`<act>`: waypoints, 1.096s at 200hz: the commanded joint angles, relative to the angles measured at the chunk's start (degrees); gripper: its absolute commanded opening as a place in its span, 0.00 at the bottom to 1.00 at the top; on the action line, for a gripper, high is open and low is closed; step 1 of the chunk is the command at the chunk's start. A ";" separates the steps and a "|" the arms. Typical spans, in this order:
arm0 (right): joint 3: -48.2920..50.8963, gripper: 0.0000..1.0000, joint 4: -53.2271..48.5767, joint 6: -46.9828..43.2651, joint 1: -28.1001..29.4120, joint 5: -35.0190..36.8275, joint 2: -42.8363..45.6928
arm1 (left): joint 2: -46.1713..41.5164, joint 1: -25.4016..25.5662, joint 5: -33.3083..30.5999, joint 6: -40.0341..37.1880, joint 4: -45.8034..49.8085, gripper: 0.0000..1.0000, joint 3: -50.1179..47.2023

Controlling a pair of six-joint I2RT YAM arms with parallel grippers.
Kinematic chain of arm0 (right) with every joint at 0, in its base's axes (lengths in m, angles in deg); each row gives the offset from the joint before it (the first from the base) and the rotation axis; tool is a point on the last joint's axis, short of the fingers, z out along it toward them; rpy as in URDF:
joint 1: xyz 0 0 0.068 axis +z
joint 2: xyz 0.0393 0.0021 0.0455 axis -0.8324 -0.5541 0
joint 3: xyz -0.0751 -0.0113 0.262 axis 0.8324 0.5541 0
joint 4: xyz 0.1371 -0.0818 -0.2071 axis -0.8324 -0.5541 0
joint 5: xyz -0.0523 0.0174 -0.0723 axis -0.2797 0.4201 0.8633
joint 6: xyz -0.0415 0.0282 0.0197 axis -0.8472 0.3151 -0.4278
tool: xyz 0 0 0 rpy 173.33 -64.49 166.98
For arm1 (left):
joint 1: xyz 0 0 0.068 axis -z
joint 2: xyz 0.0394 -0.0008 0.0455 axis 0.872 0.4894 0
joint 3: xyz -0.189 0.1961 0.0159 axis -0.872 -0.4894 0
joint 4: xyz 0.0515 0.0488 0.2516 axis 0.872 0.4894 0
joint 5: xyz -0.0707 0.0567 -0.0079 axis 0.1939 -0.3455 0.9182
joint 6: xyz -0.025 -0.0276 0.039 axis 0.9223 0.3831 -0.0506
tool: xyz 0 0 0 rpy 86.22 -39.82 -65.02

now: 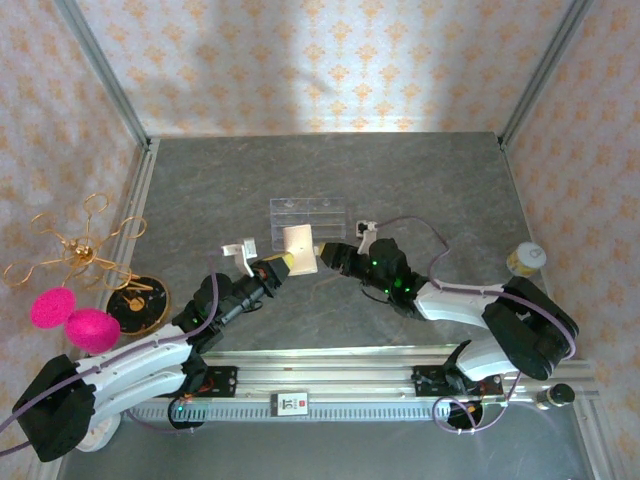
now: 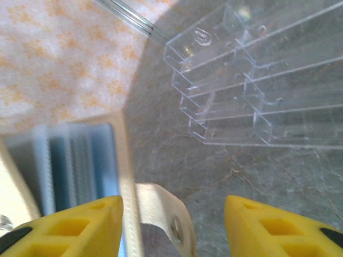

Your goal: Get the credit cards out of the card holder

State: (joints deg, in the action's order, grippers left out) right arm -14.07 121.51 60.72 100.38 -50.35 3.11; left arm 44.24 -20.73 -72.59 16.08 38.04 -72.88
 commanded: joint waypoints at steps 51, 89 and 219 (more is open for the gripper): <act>-1.86 0.27 4.06 1.26 -0.31 -1.53 -1.87 | -0.99 -0.41 0.86 1.27 -4.78 0.00 -0.21; -3.25 0.00 -9.56 0.21 -0.26 3.87 1.12 | 0.41 -0.42 -1.54 2.86 0.05 0.00 0.23; -3.77 0.00 -26.09 -2.31 5.24 11.87 2.56 | 22.34 1.60 -1.94 5.14 13.06 0.39 5.44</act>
State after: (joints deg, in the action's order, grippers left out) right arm -14.83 97.00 60.48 104.69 -41.94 6.10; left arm 66.75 -19.42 -70.52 21.89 44.49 -69.47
